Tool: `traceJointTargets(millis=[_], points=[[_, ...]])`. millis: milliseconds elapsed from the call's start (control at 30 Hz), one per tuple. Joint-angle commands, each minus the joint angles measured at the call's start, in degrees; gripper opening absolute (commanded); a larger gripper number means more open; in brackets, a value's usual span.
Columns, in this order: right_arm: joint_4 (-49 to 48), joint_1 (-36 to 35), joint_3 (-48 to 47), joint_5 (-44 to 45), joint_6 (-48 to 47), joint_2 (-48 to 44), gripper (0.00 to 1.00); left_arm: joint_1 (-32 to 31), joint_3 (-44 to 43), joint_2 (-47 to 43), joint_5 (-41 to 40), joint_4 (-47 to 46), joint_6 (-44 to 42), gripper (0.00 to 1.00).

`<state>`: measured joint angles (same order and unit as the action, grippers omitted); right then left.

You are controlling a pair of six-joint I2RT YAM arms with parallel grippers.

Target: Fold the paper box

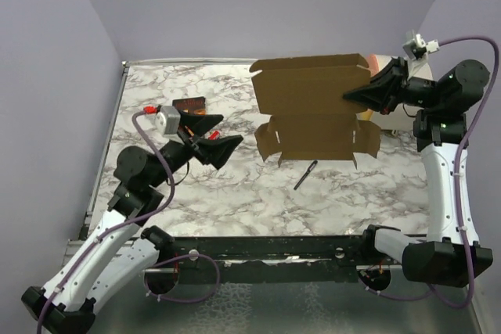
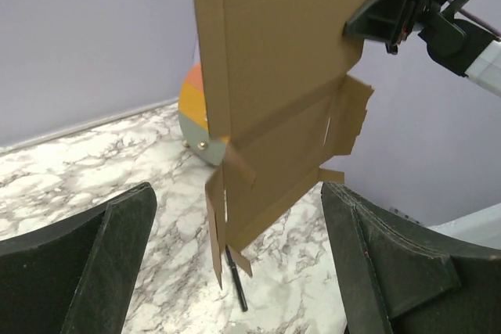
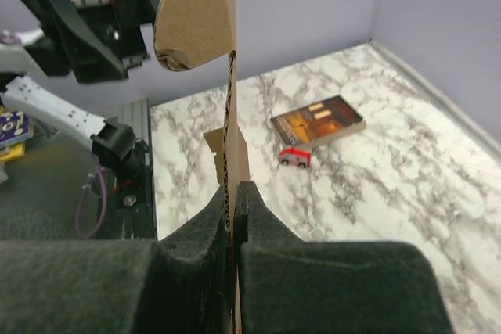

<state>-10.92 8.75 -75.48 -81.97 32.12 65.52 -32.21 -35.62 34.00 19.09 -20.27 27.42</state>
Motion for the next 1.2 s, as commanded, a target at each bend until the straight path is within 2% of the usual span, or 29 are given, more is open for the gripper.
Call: traceJointTargets(millis=[0,100,200,333,600,700,767,867,1033,1167], points=[[23.98,0.21,3.22,-4.71,-22.97,-1.21,0.01,0.5,-12.29,9.82,5.01,19.58,-5.36,0.89],[37.04,0.21,2.17,-3.51,-35.48,-1.4,0.01,0.58,-20.06,15.02,6.86,20.48,-6.94,0.9],[44.55,0.21,1.97,-3.96,-42.67,-0.91,0.01,1.0,-28.07,20.07,9.16,23.35,-10.33,0.9],[50.0,0.21,3.17,-4.74,-48.37,-0.12,0.01,2.06,-38.51,28.34,14.71,28.96,-12.94,0.89],[56.82,-0.01,3.14,-5.94,-56.36,1.08,0.01,5.6,-49.91,38.26,25.52,34.85,-16.18,0.86],[57.66,-0.37,2.9,-5.79,-57.22,1.19,0.01,5.84,-52.61,42.3,31.21,37.08,-17.06,0.81],[57.78,-0.72,2.9,-5.85,-57.3,1.23,0.01,5.84,-53.65,44.98,35.81,37.89,-16.89,0.72],[57.82,-1.14,2.88,-5.71,-57.35,1.43,0.01,5.77,-54.36,47.93,39.44,39.19,-17.24,0.66],[58.02,-1.5,2.66,-5.49,-57.34,1.75,0.01,4.89,-54.13,49.79,40.92,39.63,-18.69,0.61],[58.02,-1.8,2.7,-5.59,-57.36,2.28,0.01,3.15,-53.5,50.33,40.66,39.28,-19.6,0.49]])
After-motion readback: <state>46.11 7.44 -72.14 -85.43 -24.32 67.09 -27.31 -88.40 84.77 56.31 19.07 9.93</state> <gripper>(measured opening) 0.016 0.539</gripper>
